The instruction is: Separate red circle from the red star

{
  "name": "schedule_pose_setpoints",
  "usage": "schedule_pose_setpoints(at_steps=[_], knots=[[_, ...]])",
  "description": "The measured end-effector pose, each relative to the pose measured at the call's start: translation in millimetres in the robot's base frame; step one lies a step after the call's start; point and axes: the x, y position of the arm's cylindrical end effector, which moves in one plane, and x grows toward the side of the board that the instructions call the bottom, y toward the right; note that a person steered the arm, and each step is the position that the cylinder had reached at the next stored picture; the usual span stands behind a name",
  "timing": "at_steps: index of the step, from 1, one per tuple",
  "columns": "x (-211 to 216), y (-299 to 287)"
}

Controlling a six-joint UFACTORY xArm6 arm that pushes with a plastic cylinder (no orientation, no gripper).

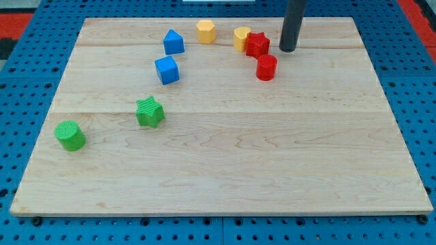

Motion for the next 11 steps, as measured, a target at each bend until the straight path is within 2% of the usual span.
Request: schedule_pose_setpoints(at_steps=[1,3,4,5,6,11], knots=[[16.6,-19.9],[62.1,-20.6],[62.2,6.5],[91.8,41.3],[119.7,41.3],[119.7,27.1]])
